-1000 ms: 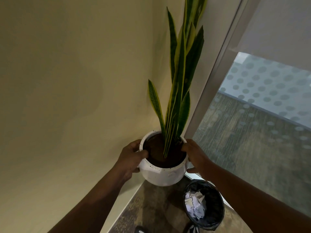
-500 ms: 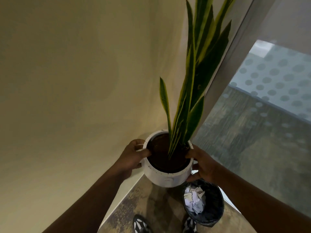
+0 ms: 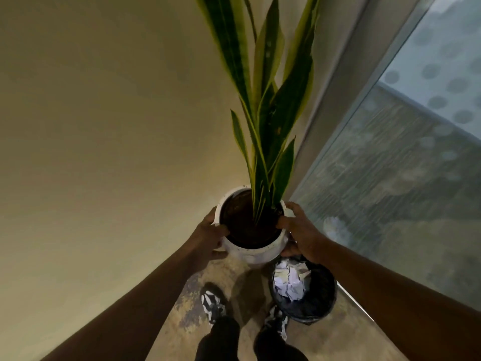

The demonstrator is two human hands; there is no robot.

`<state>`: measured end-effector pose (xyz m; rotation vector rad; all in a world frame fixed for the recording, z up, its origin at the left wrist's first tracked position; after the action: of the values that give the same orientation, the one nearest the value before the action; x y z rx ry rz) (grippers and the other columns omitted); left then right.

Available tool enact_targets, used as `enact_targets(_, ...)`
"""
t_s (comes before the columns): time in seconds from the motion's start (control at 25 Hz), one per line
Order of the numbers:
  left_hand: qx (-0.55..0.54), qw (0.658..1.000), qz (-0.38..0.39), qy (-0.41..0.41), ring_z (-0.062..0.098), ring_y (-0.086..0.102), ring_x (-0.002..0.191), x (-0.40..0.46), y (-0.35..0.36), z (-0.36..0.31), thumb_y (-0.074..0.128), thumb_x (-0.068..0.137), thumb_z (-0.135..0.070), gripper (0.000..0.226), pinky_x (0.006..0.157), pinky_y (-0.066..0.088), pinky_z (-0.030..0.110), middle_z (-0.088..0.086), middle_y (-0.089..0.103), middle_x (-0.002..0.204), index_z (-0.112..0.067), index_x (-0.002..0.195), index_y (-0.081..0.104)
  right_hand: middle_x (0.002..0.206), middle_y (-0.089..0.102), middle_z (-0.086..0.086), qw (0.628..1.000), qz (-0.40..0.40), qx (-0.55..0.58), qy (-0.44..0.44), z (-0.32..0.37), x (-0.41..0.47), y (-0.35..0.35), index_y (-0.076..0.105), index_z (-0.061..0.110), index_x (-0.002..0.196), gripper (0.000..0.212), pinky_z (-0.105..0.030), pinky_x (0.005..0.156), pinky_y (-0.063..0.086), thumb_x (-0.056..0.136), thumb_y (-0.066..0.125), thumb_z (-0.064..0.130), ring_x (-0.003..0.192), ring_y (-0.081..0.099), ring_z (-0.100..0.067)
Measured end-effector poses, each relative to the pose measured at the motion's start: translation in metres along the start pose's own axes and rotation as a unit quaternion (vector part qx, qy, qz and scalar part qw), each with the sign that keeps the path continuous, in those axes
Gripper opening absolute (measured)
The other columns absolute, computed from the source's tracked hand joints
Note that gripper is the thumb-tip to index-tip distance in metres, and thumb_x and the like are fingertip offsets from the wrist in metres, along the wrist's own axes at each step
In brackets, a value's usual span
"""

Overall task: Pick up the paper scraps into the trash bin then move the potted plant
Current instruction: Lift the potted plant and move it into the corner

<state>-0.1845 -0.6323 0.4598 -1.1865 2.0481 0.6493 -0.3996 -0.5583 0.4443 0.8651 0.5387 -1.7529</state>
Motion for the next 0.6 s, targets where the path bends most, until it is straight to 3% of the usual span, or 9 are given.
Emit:
enact_targets(0.28,-0.027,0.996,-0.055,-0.063,0.035,0.065,0.104,0.097,-0.029,0.070,0.065,0.092,-0.007,0.053,0.095,0.051,0.062,0.008,0.062,0.124,-0.033,0.132,0.044,0.122,0.067,-0.013,0.999,0.022,0.002,0.043,-0.074,0.108,0.005,0.054,0.046,0.122,0.042,-0.061,0.076,0.059,0.090,0.062,0.020,0.103,0.070,-0.038)
enact_targets(0.52,-0.060,0.994,-0.057,-0.070,0.033,0.064,0.111,0.223,-0.050,0.134,0.067,0.089,-0.002,0.046,0.081,0.057,0.049,0.002,0.065,0.122,-0.042,0.110,0.056,0.132,0.064,-0.004,0.998,0.043,0.003,0.055,-0.142,0.220,0.010,0.041,0.048,0.141,0.065,-0.057,0.086,0.058,0.090,0.066,0.018,0.117,0.065,-0.031)
enact_targets(0.6,-0.068,0.994,-0.049,-0.069,0.033,0.064,0.113,0.268,-0.056,0.165,0.067,0.089,0.000,0.048,0.074,0.057,0.044,0.002,0.064,0.124,-0.042,0.109,0.058,0.133,0.063,0.000,0.997,0.037,-0.009,0.063,-0.170,0.257,0.006,0.041,0.046,0.142,0.063,-0.050,0.083,0.060,0.091,0.067,0.018,0.117,0.064,-0.028)
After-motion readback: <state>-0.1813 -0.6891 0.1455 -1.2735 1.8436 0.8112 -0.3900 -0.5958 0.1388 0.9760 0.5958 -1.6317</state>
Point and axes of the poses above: each hand's wrist, its own x-axis towards the middle knuckle, its own y-axis out of the palm, z = x × y, the point moved 9 cm from there along x, towards the middle knuckle
